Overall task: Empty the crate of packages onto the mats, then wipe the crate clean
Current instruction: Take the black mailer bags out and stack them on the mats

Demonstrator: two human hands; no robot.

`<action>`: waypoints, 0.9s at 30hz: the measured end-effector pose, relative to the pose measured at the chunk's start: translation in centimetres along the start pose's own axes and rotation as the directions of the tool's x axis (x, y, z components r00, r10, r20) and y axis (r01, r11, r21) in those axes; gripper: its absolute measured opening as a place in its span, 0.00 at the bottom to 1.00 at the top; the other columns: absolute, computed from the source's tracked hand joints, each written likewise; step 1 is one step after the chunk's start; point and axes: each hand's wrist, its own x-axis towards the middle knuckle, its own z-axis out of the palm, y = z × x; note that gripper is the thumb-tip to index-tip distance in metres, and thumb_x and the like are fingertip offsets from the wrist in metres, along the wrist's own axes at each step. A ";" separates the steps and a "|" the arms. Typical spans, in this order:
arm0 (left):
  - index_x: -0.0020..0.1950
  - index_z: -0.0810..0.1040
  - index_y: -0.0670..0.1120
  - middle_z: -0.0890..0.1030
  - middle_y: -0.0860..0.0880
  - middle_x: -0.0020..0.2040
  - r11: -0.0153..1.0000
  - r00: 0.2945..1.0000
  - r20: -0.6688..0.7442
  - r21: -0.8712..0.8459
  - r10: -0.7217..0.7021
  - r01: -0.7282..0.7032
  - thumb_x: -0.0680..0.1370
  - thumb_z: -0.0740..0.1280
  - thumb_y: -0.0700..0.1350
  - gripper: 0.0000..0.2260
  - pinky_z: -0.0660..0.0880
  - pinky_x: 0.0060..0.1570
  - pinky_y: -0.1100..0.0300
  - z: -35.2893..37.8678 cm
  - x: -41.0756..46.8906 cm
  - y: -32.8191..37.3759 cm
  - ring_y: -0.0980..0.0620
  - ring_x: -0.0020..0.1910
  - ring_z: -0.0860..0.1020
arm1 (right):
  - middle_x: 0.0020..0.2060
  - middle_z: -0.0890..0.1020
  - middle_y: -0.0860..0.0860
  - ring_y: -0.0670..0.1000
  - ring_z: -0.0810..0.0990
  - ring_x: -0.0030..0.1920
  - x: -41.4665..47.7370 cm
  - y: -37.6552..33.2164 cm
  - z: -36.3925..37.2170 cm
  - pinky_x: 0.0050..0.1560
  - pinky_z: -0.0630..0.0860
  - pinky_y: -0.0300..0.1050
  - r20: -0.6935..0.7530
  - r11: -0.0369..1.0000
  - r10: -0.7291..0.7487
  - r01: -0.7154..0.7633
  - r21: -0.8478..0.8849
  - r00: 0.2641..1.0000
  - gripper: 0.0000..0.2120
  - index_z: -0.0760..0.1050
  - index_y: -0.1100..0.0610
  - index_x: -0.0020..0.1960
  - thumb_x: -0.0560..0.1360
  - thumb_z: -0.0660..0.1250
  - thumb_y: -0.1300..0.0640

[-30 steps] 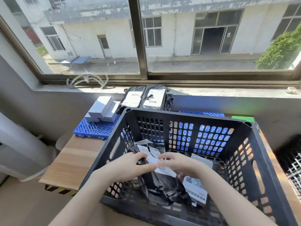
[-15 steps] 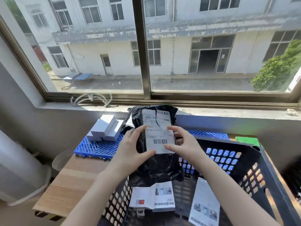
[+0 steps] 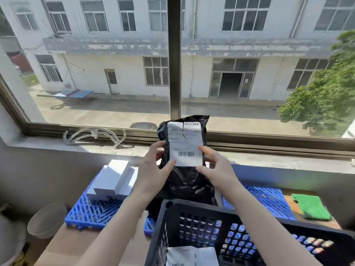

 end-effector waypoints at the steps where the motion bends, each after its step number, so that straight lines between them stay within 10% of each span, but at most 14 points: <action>1: 0.66 0.68 0.62 0.79 0.56 0.57 1.000 1.000 0.026 -0.004 -0.014 0.014 0.74 0.72 0.49 0.24 0.77 0.59 0.49 0.2 1.3 -0.9 0.55 0.59 0.78 | 0.62 0.77 0.47 0.45 0.76 0.60 1.2 0.5 0.5 0.63 0.74 0.51 -0.005 1.000 0.015 -0.015 -0.014 1.000 0.28 0.70 0.49 0.69 0.72 0.69 0.65; 8: 0.65 0.67 0.63 0.76 0.57 0.61 0.998 0.978 0.200 0.012 -0.059 0.058 0.75 0.71 0.45 0.24 0.70 0.64 0.57 2.8 5.6 -7.6 0.57 0.63 0.73 | 0.64 0.74 0.45 0.44 0.73 0.61 6.3 6.1 4.0 0.62 0.69 0.32 -0.069 0.977 0.168 -0.176 -0.120 0.983 0.26 0.73 0.49 0.67 0.72 0.70 0.67; 27: 0.71 0.69 0.51 0.72 0.53 0.68 0.966 0.946 0.311 0.260 -0.089 0.005 0.79 0.66 0.50 0.20 0.59 0.66 0.63 6.4 4.6 -16.2 0.53 0.69 0.67 | 0.73 0.64 0.44 0.45 0.61 0.73 5.3 11.4 7.5 0.73 0.62 0.49 0.055 0.930 0.265 -0.240 -0.280 0.963 0.29 0.63 0.48 0.73 0.76 0.67 0.60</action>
